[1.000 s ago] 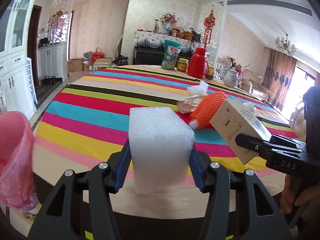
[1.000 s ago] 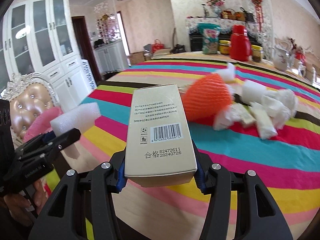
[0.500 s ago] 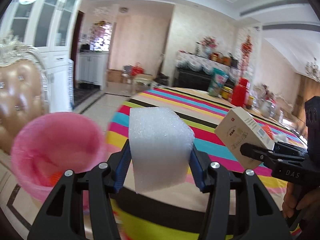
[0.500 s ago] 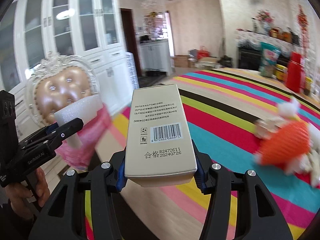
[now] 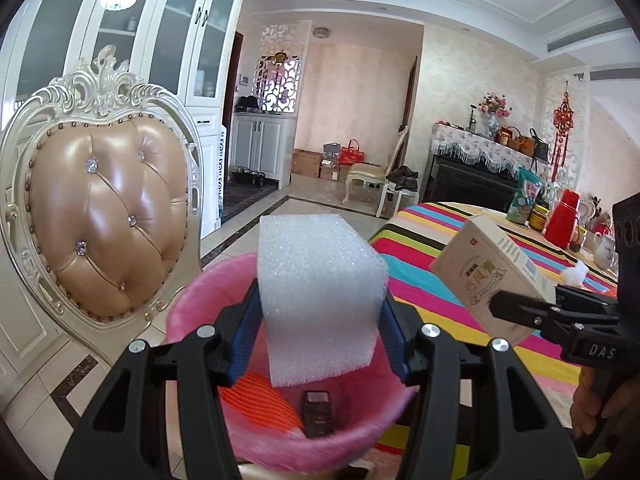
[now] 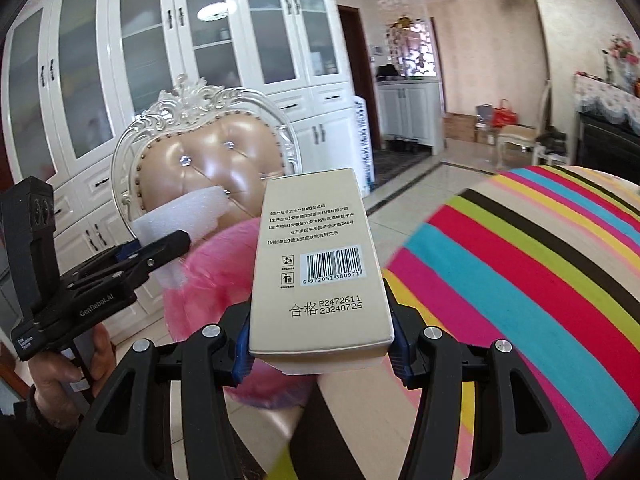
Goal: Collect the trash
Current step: 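Carry the box and foam block to the wastebasket and release them, then move both open tools back over the table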
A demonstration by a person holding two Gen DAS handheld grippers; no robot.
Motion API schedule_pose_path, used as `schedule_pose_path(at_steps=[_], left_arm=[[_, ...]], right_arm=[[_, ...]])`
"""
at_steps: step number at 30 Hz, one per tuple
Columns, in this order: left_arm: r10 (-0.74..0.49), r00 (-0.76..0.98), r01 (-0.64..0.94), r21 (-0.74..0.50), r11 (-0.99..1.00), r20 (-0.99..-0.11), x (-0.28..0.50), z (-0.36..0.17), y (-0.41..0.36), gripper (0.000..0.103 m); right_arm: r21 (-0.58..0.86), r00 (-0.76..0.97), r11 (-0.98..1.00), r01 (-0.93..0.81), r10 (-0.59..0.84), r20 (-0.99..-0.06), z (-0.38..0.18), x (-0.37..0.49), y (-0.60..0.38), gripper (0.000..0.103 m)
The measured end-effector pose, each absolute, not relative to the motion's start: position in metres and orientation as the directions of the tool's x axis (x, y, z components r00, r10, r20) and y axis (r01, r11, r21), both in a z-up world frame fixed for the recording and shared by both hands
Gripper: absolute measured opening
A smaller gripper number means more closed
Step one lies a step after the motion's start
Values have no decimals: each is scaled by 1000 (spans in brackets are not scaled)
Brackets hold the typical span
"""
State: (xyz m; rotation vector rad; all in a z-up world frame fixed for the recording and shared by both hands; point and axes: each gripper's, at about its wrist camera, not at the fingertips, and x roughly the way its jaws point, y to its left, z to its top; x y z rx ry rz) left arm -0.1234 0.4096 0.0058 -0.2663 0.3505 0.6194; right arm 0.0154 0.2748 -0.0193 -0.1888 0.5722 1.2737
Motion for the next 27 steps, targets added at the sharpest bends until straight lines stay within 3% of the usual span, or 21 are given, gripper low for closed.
schedule_pose_path(at_steps=[11,13,17,24,27], left_arm=[[510,731,-643,-207,737,-453,-106,-26,461,56],[528,720,-661,-210,721,-450,-109,-29,464,71],[564,696,-689,-192,699,-445,-117,-29,460,75],[631,647,-741,-160,652,-427,-133,-25,432,98],[633,647,-735,-124,667,-426,-128,-21,412,98]], right_arm=[[224,109,270,-936,830,-547,-43,25,335,56],[227,107,268,-936,833,-543,-43,27,338,70],[219,120,272,-937,840,-530,-38,29,332,70],[184,186,316,-931,842,-507,-26,31,285,70],[161,235,356,-921,834,-499,-23,35,254,70]])
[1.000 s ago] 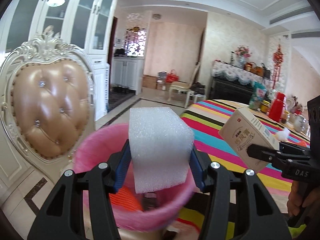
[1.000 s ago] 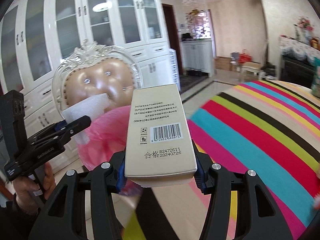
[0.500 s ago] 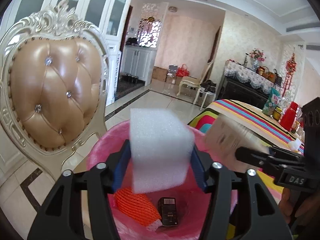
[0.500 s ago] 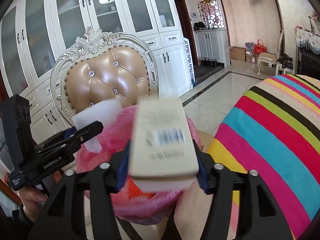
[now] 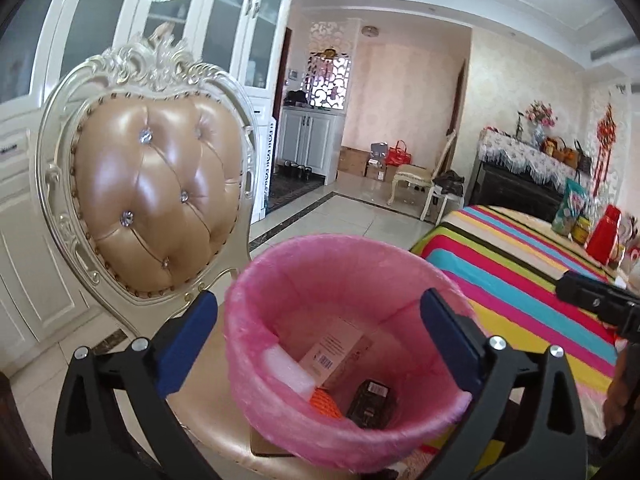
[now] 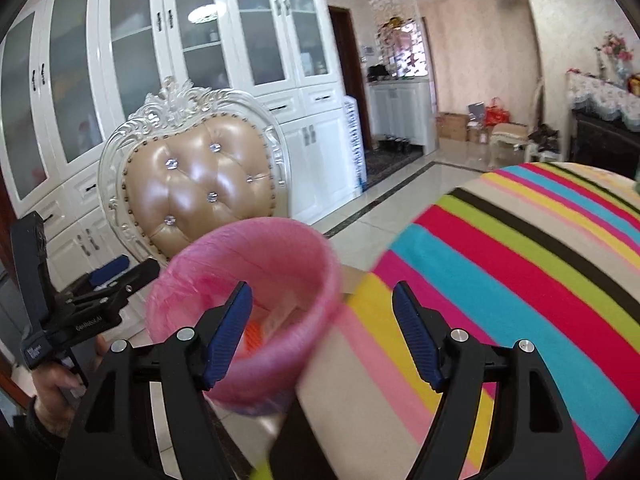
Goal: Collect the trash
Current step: 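Move both open tools back over the table, then grasp the second orange foam net with the left tool while the right tool grasps crumpled tissue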
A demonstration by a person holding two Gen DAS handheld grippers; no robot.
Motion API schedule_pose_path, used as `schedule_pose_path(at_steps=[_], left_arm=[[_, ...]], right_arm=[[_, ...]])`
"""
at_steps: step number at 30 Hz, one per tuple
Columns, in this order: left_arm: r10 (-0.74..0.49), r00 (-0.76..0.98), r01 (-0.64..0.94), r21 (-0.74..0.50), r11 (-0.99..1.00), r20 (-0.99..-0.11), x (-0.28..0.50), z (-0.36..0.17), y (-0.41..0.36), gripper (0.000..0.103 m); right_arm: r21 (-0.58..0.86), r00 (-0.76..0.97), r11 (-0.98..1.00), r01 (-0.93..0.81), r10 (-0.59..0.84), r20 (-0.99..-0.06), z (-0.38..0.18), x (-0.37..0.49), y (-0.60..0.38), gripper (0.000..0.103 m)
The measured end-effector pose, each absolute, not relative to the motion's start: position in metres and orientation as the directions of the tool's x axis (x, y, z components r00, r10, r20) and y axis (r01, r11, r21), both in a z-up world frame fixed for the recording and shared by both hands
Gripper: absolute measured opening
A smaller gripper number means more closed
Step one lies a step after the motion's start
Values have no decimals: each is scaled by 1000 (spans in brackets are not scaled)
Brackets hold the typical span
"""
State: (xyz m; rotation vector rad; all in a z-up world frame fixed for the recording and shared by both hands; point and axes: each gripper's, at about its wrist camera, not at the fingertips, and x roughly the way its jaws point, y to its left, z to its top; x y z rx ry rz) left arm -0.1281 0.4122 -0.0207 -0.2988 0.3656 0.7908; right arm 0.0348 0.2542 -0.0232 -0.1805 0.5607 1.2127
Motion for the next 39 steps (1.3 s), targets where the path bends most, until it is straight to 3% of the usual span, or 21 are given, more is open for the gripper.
schedule_pose_path(at_steps=[7,15,26,32,39], left_arm=[[519,741,-610,-104,786,-427,-83,-12,352,98],[262,855,-335,-91,938,-448,14,-6,238,98],[5,856,-50,-72,996,-517,131,-26,101,98],[-68,838,37,-69,997,-541,196,-40,49,98],[-54,782,13,-71,997,-621,259,-63,23,97]], right_arm=[[104,414,526,-844,763,-496,-22,64,152,75],[151,604,751,-642,618,-503,-30,115,-2,75],[121,752,924,-362,366,-548,-52,176,-157,75],[142,757,961,-235,273,-593,-70,220,-221,75],[151,707,962,-226,269,-654,-84,257,-229,75]])
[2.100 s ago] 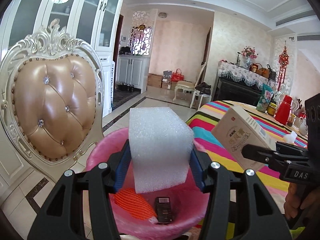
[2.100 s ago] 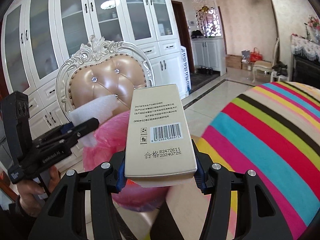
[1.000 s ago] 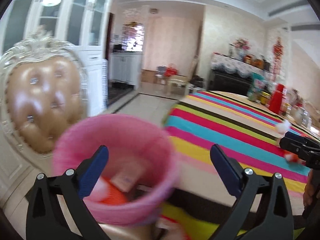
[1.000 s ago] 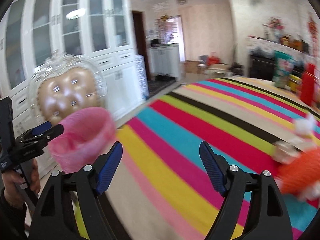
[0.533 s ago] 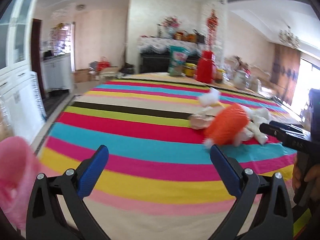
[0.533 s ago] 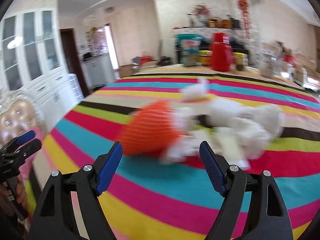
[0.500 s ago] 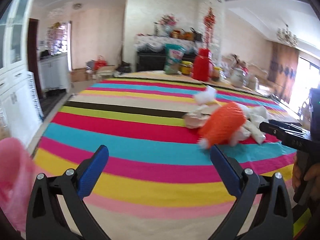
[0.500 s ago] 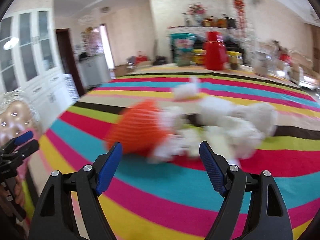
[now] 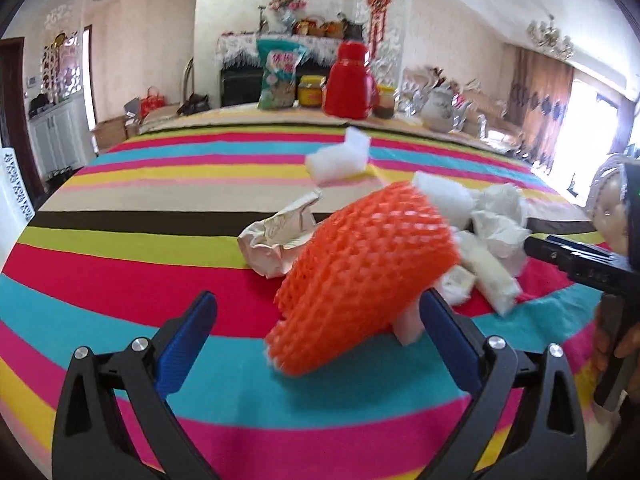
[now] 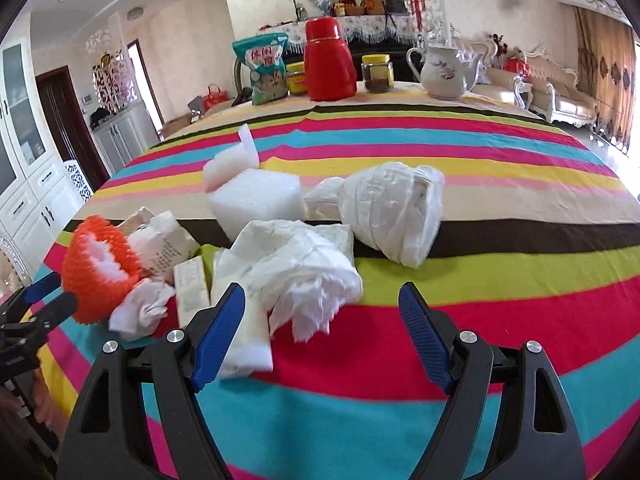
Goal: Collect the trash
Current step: 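Grasp the second orange foam net with the left tool while the right tool grasps crumpled tissue, then carry the orange net and tissue to the pink wastebasket and release both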
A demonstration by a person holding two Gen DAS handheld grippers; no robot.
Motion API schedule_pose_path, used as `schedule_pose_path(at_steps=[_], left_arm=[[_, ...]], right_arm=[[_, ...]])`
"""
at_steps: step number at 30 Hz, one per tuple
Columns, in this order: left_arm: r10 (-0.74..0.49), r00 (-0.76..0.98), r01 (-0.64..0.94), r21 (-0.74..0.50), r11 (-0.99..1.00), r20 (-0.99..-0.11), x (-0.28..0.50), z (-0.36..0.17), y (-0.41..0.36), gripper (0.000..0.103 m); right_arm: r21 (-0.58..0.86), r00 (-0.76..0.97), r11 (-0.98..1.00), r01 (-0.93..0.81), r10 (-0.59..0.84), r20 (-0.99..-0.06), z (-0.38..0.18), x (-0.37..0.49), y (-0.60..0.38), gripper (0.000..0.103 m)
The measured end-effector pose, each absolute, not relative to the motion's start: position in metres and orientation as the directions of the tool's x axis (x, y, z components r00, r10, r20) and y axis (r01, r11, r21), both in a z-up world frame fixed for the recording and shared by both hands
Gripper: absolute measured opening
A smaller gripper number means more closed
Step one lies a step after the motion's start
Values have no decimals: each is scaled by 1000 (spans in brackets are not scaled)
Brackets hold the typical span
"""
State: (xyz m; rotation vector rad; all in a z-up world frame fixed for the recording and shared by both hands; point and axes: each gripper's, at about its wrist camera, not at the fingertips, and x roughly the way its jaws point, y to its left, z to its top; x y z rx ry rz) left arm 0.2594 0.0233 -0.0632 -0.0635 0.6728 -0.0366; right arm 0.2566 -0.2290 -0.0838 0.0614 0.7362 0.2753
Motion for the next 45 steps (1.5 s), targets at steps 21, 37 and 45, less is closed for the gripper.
schedule_pose_path(at_steps=[21,37,45], left_arm=[[-200,811,145,-143,979,-550,249,-58,22,22],[-181,847,150,-103,983,-500,232,-52,18,22],[-132,867,108,-78,991,-481,226,-49,21,22]], right_arm=[[186,698,943,-276,329,-636,-84,263,-210,16],[140,749,954,-266,296,-592,-76,253,-211,16],[130,772,963,-238,268,-577,-73,248,-213,16]])
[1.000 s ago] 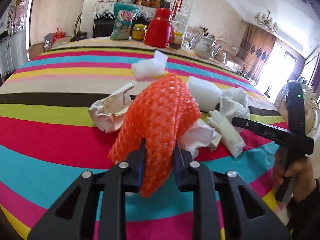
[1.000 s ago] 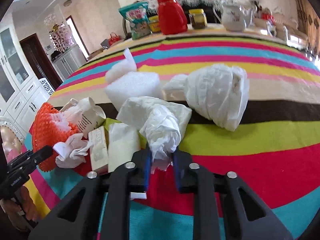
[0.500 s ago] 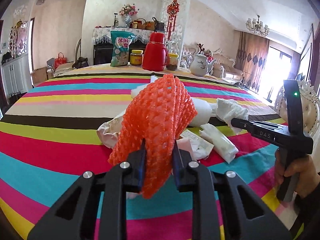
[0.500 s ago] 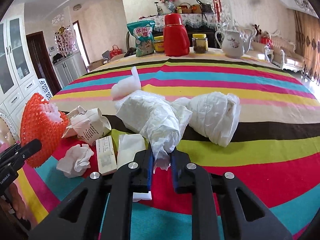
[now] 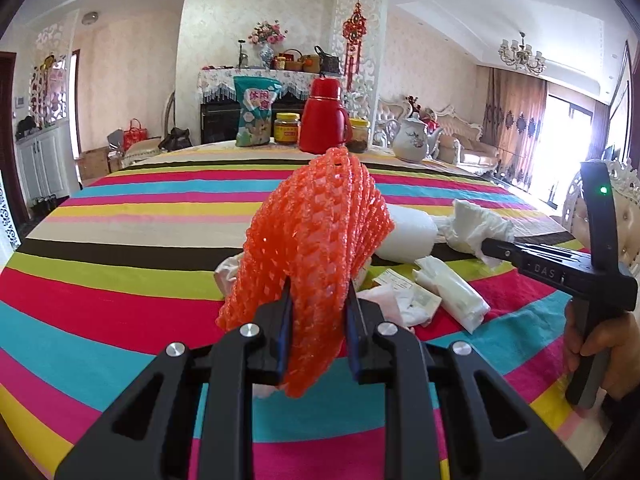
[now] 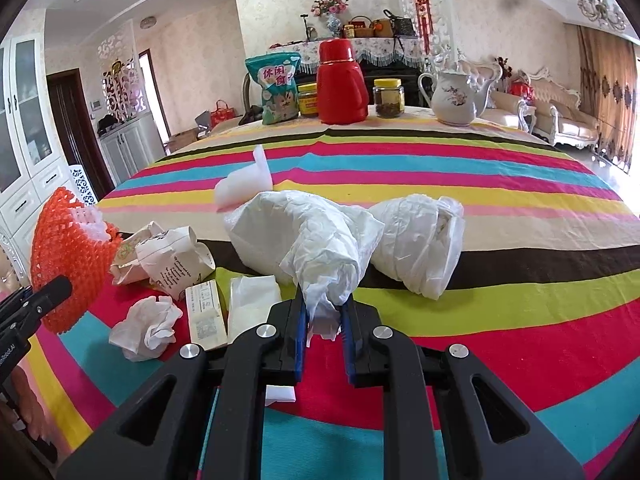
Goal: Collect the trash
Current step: 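Carry the orange net and tissue to the pink wastebasket and release both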
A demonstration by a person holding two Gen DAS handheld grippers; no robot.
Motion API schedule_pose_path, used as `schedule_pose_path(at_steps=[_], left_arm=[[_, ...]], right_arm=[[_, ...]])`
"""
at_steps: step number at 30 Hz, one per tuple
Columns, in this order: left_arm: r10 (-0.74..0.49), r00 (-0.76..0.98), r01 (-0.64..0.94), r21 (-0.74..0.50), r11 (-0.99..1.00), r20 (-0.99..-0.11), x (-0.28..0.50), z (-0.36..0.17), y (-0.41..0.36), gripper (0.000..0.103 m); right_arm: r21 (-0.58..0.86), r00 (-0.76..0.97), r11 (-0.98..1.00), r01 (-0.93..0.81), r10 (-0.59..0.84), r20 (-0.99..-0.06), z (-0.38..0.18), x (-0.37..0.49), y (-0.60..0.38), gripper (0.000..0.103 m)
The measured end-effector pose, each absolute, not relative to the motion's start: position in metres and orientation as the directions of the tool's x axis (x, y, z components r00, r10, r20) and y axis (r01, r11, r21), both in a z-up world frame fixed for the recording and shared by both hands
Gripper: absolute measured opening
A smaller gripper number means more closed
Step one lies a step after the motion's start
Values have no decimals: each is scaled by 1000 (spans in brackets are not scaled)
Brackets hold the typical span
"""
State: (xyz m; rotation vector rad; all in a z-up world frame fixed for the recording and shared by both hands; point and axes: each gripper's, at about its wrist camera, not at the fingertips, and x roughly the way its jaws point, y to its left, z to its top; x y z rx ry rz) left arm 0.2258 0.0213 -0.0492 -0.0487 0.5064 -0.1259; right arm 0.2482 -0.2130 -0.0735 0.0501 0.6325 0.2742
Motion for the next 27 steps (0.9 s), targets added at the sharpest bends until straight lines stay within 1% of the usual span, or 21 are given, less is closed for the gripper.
schedule_pose_path(at_steps=[5,12,14,17,23,27], left_arm=[[-112,875,93,-65,994,-470,226,-48,26,22],[-62,896,48,-42,998,-440,224,-40,37,22],[-51,901,27,-62,998,-430,222,-33,46,22],[-18,911,-6,-57,998,-413,216,-24,55,22],[-15,892,-24,-81,996,-453,204,-19,75,22],[-27,888,-15,-87,996,-459,190,-11,85,22]], right_arm=[[127,780,969,-214,248,-575,-73,247,-216,16],[82,794,975,-206,215,-568,-71,242,-209,16],[130,774,968,-215,250,-582,-72,235,-207,16],[96,774,961,-259,266,-575,-68,221,-192,16],[73,758,926,-371,347,-552,-52,187,-156,16],[49,747,896,-442,398,-533,-41,166,-127,16]])
